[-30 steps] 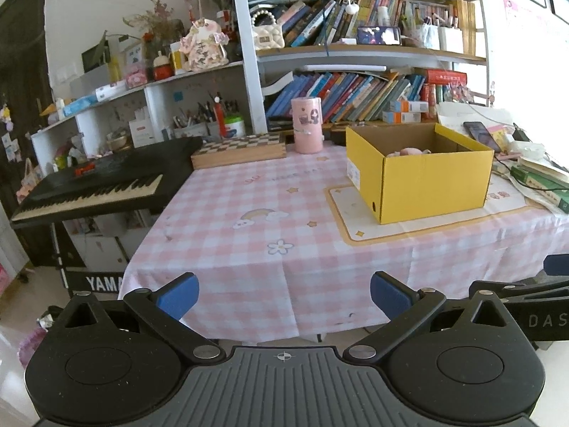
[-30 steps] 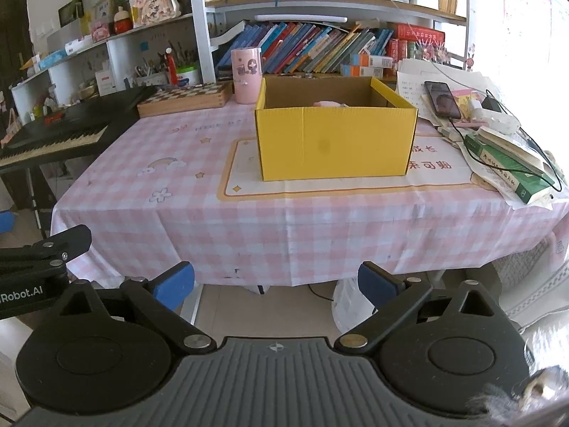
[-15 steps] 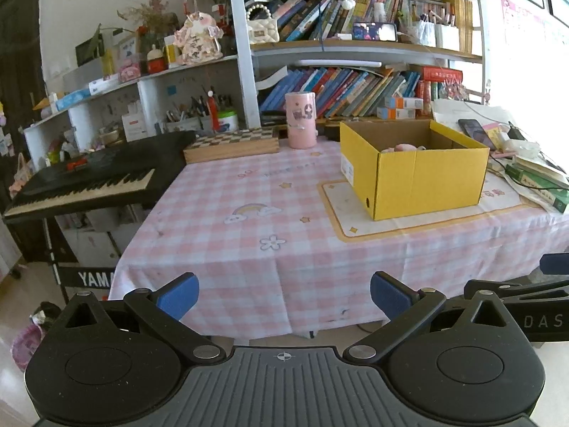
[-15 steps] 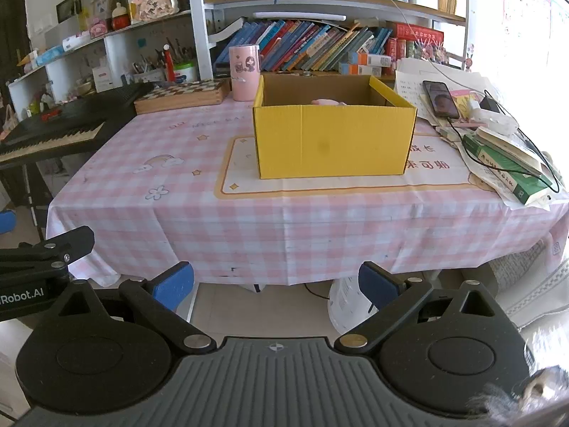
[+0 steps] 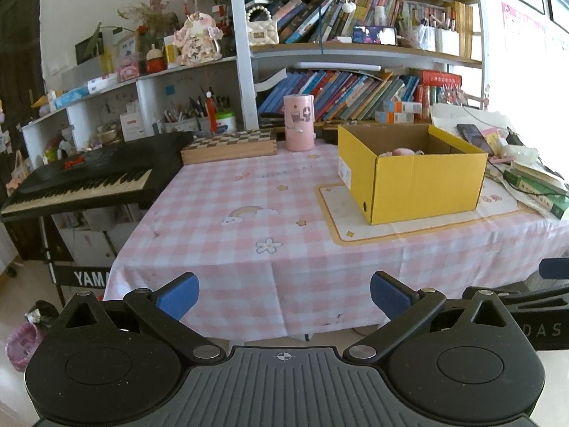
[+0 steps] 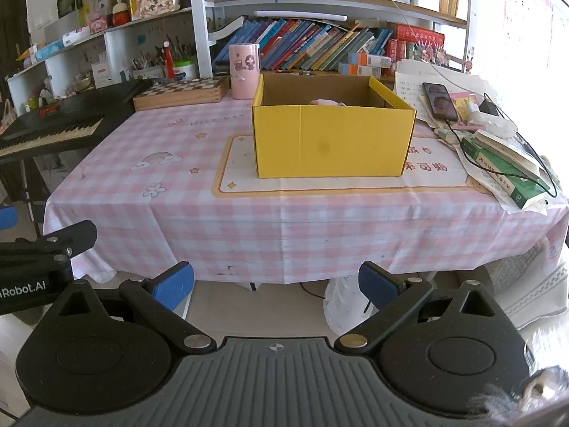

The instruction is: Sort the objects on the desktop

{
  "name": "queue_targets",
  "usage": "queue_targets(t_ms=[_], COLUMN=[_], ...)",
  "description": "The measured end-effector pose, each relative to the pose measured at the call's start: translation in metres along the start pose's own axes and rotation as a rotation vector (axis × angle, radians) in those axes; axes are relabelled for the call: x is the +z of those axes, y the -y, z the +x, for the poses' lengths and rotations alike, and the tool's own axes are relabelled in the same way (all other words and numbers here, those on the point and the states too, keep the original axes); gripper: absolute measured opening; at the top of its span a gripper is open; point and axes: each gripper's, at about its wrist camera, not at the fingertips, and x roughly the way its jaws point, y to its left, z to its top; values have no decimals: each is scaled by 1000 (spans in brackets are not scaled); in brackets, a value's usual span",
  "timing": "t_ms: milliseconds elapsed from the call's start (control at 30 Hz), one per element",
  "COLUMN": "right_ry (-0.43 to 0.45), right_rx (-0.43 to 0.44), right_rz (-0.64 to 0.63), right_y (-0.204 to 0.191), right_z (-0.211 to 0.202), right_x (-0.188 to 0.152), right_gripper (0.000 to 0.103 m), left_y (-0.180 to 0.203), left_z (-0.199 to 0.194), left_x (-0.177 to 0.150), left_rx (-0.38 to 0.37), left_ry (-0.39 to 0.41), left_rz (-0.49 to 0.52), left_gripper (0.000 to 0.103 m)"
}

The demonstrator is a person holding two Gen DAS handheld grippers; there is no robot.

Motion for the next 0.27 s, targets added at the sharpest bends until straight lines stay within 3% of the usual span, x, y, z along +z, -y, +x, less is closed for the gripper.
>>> queue_targets(t_ms=[267], right_ry=[-9], right_rx=[3], right_rz=[-11], right_y=[-1], right_z=[0], right_x=[1], right_gripper=[100], left_y=[-1], left_z=[-1], left_x=[1], left_rx=[22], left_ry=[9], left_rz=[9], left_gripper=[103])
